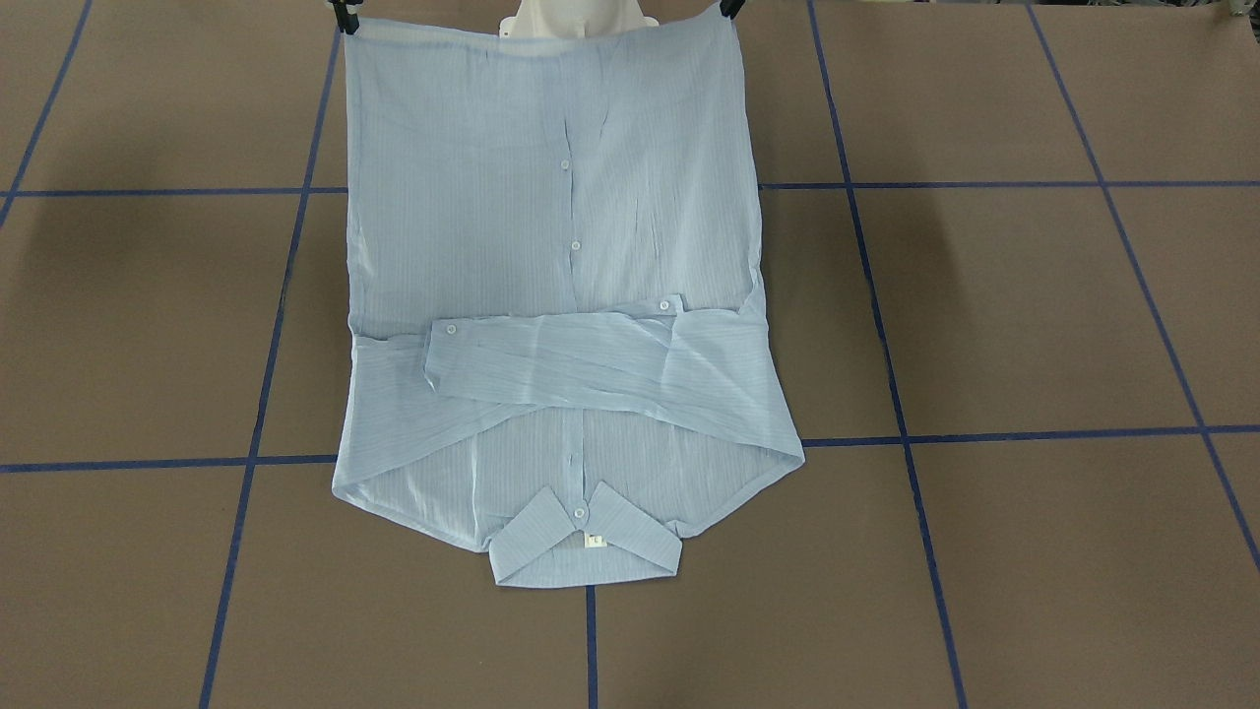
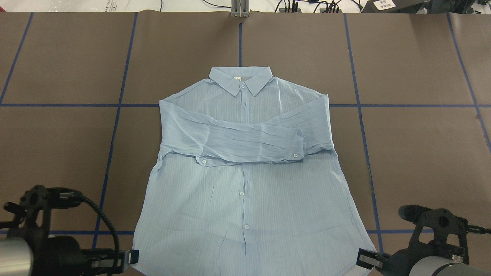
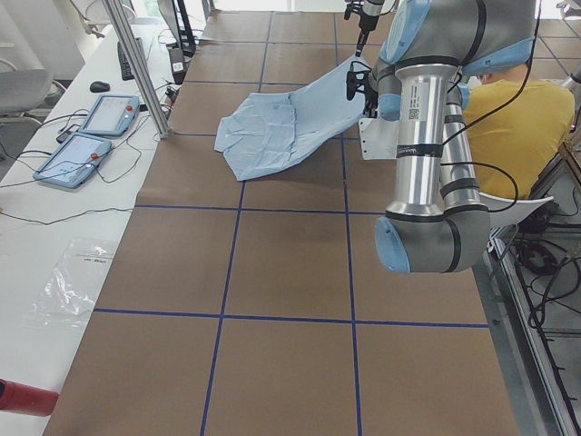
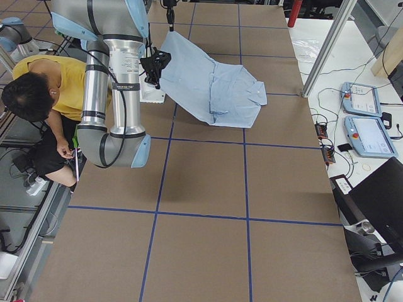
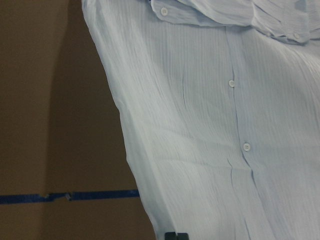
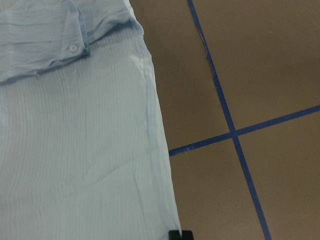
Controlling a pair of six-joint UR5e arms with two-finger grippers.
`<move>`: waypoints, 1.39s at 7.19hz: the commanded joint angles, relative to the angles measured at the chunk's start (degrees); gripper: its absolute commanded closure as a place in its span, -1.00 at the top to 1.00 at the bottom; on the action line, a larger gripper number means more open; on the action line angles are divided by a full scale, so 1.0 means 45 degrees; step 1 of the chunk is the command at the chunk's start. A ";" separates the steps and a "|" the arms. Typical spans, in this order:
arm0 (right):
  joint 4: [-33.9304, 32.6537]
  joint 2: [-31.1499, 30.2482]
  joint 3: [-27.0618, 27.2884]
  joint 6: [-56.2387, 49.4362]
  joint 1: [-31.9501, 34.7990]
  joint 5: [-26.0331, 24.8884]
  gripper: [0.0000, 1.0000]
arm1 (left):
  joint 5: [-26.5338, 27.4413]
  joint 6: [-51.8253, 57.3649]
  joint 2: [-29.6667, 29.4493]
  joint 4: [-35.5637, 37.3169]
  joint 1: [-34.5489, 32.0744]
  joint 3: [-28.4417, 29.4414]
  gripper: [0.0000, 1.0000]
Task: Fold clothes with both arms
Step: 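Lift the hem with both grippers and fold it toward the collar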
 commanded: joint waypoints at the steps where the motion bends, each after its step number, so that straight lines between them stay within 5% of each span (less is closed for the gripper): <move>1: -0.1408 0.1326 0.0048 -0.0501 0.1338 0.0437 -1.00 | -0.1229 0.1020 -0.1411 0.1534 -0.1317 -0.0039 -1.00; 5: -0.0349 0.3594 -0.3419 -0.4365 0.6196 0.0379 -1.00 | -0.1151 0.3586 -0.4306 0.1480 -0.5414 0.5194 -1.00; 8: 0.4857 0.3888 -0.8255 -0.4957 0.8374 0.0301 -1.00 | 0.0426 0.3568 -0.5263 0.0899 -0.6185 0.7419 -1.00; 10: 0.7151 0.4316 -1.1092 -0.5269 0.8611 0.0223 -1.00 | 0.1032 0.3549 -0.5324 -0.1497 -0.6185 0.9974 -1.00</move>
